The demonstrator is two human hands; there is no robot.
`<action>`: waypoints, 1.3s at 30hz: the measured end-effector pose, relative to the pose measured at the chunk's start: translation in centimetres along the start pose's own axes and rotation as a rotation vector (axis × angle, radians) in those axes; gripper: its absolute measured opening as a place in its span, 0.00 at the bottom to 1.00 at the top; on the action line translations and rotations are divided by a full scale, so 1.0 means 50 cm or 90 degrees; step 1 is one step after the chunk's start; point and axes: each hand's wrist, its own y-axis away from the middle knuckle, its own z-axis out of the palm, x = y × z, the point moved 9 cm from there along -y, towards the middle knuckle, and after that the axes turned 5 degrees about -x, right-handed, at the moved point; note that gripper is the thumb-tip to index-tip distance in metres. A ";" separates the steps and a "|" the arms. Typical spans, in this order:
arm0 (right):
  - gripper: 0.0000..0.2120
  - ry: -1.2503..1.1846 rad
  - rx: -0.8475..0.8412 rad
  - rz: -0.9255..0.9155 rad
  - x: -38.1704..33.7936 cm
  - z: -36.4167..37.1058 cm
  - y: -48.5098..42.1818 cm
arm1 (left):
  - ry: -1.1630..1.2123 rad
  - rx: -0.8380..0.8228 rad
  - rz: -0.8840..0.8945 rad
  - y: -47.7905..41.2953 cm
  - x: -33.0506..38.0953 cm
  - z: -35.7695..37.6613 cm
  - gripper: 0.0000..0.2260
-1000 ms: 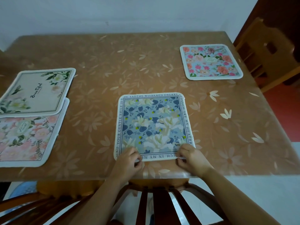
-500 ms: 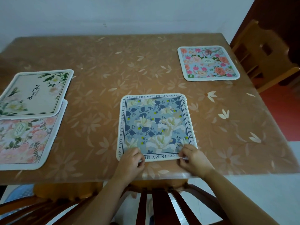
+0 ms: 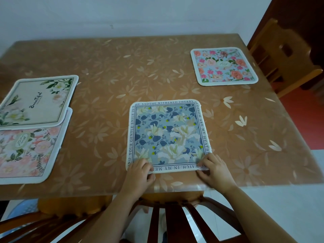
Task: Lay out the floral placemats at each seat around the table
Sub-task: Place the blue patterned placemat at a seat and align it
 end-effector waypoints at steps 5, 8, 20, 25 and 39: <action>0.09 -0.013 -0.011 0.016 0.003 0.004 0.001 | 0.003 0.002 0.004 -0.002 0.006 -0.006 0.07; 0.08 -0.010 -0.017 0.024 0.005 0.006 -0.001 | -0.002 0.004 0.008 -0.004 0.007 -0.007 0.08; 0.09 -0.009 0.001 0.036 -0.004 0.007 -0.009 | 0.017 0.020 -0.014 -0.007 -0.010 -0.013 0.11; 0.09 -0.010 0.000 0.051 -0.004 0.009 -0.008 | 0.017 0.020 -0.007 -0.005 -0.009 -0.013 0.10; 0.09 -0.007 -0.015 0.065 0.002 0.016 -0.009 | 0.016 0.018 -0.005 -0.001 -0.002 -0.014 0.08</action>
